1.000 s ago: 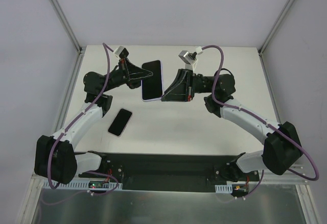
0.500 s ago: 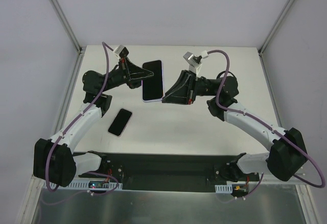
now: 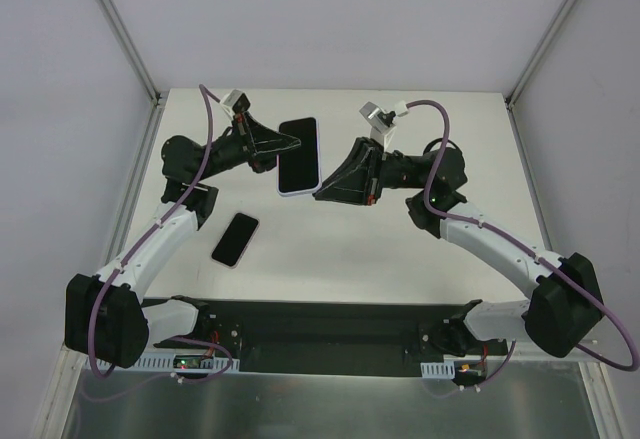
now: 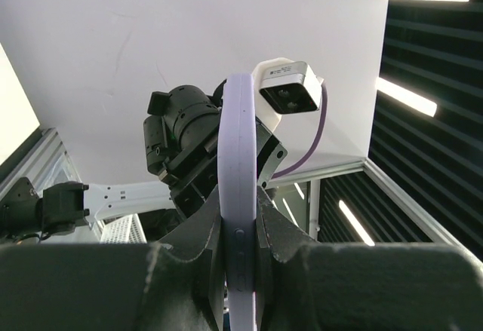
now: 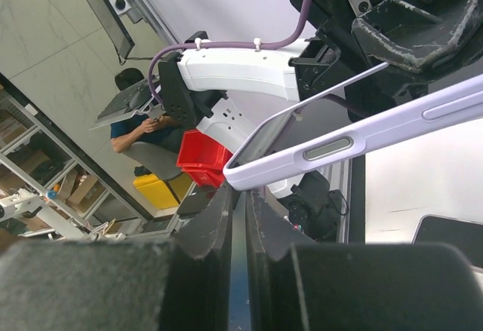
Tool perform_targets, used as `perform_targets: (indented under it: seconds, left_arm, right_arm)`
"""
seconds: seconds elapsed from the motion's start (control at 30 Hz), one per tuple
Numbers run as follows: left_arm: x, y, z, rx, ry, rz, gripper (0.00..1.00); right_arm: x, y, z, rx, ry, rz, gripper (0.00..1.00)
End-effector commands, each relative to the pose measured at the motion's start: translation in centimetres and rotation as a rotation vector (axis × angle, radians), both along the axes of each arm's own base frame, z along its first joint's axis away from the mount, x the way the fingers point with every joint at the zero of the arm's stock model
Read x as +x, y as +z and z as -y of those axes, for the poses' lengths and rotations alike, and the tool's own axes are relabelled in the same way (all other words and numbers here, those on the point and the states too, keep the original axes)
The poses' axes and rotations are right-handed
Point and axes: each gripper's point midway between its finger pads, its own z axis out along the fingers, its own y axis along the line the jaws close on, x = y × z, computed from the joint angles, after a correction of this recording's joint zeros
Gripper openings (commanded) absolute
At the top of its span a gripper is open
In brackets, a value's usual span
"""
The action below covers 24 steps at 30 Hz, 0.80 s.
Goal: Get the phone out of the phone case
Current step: Remove the phone case from the phone.
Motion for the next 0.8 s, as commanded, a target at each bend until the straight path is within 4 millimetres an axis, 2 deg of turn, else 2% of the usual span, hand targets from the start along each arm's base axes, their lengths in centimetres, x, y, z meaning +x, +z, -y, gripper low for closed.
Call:
perform_targets:
  seconds: [0.0, 0.37, 0.4, 0.47, 0.5, 0.57, 0.6, 0.63, 0.77]
  left_arm:
    - [-0.9, 3.0, -0.2, -0.036, 0.035, 0.113, 0.0]
    - [-0.7, 2.7, -0.1, -0.024, 0.042, 0.113, 0.0]
    - [-0.7, 2.5, -0.1, -0.014, 0.046, 0.123, 0.0]
    - [-0.5, 2.2, -0.1, -0.003, 0.051, 0.115, 0.0]
    - [-0.5, 2.2, -0.1, 0.001, 0.053, 0.117, 0.0]
    - [-0.3, 1.9, -0.1, 0.016, 0.058, 0.12, 0.0]
    - [-0.1, 1.7, 0.0, 0.022, 0.062, 0.122, 0.0]
    - [-0.2, 1.8, 0.0, 0.024, 0.062, 0.126, 0.0]
    - [0.0, 1.8, 0.1, 0.026, 0.063, 0.128, 0.0]
  right_arm:
    - [0.0, 2.6, -0.3, 0.085, -0.043, 0.085, 0.01]
    - [0.3, 2.0, 0.0, 0.026, -0.063, 0.035, 0.01]
    - [0.7, 1.3, -0.1, -0.012, -0.072, 0.009, 0.08]
    - [0.4, 1.3, 0.1, -0.03, -0.081, 0.009, 0.28]
    - [0.5, 0.6, 0.1, -0.063, -0.092, -0.017, 0.48]
    - [0.6, 0.8, 0.6, -0.07, -0.137, 0.008, 0.68]
    - [0.6, 0.3, 0.7, -0.104, -0.151, -0.017, 0.71]
    - [0.7, 0.8, 1.0, -0.095, -0.182, -0.011, 0.72]
    - [1.1, 1.3, 1.2, -0.099, -0.206, -0.087, 0.71]
